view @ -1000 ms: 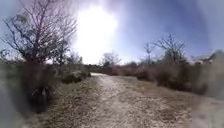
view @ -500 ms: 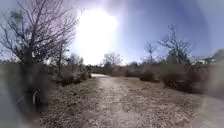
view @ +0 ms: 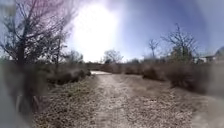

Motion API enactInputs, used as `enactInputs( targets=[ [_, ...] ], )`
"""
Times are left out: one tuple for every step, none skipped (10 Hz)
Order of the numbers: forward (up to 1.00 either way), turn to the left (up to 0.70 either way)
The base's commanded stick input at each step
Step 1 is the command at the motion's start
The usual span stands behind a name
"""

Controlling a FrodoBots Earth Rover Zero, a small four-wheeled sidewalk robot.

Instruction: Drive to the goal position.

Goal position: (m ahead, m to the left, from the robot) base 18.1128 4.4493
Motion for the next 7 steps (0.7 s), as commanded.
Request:
enactInputs(
  targets=[
    [0.7, -0.06],
    [0.7, -0.06],
    [0.7, -0.03],
    [0.7, -0.03],
    [0.7, -0.05],
    [0.7, -0.07],
    [0.7, -0.08]
  ],
)
